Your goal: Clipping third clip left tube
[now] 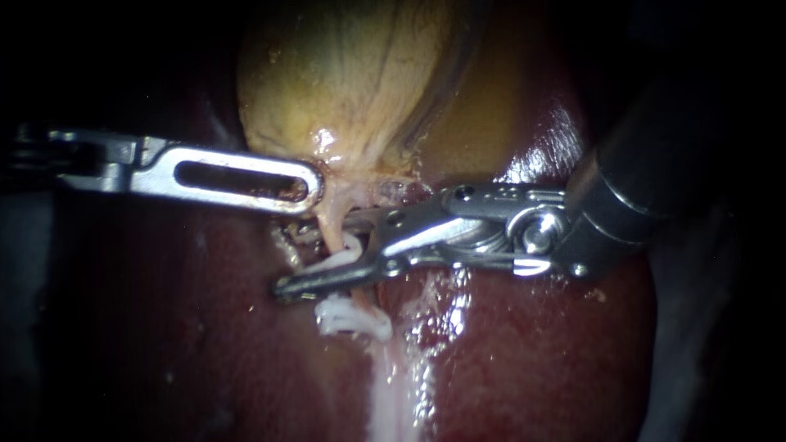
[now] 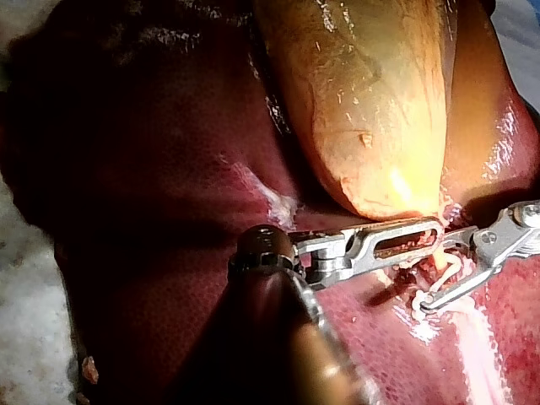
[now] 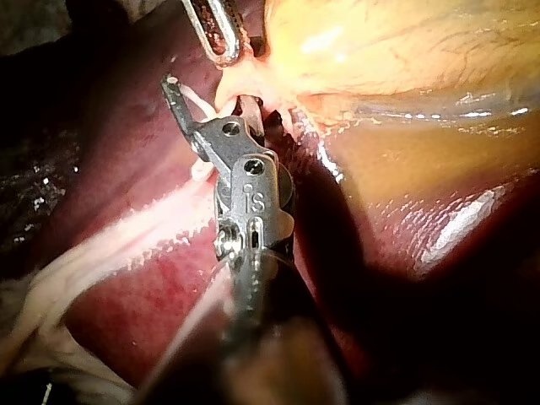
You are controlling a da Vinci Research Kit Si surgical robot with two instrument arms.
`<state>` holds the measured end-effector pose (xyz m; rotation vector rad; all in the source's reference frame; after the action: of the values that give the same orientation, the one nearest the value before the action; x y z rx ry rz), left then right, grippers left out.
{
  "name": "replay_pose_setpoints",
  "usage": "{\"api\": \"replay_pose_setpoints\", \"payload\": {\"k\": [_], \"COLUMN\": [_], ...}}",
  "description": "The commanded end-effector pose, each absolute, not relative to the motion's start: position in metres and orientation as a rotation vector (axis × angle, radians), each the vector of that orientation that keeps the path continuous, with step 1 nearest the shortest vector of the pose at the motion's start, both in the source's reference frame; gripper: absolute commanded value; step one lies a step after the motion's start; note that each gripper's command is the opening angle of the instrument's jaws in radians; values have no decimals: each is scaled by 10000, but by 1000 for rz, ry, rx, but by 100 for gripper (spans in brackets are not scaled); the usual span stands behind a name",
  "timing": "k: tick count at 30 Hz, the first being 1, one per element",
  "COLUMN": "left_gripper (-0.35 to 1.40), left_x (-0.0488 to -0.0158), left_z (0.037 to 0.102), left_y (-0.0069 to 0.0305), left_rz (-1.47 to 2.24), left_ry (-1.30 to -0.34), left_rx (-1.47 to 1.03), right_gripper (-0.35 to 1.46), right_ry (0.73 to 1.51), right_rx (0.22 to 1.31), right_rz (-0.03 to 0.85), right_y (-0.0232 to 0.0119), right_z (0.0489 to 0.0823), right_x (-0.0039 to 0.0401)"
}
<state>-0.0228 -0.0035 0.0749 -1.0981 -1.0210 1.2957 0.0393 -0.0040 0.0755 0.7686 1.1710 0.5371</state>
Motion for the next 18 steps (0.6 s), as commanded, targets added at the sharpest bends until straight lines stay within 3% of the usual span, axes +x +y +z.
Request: {"api": "replay_pose_setpoints", "payload": {"k": [1,13,16,18], "left_gripper": [-35,-35,-35,-35], "left_x": [-228,-229,-229,-229], "left_z": [750,750,750,750], "left_y": [-35,-35,-35,-35], "left_rz": [1296,1295,1295,1295], "left_ry": [-1021,-1021,-1021,-1021], "left_rx": [-1098,-1098,-1098,-1098], "right_gripper": [43,35,22,3], "right_ry": [1172,1195,1199,1202], "right_rx": [772,802,821,830], "right_rz": [542,580,606,616], "right_y": [-40,-29,-28,-29], "right_z": [755,753,753,752], "right_x": [394,389,387,385]}}
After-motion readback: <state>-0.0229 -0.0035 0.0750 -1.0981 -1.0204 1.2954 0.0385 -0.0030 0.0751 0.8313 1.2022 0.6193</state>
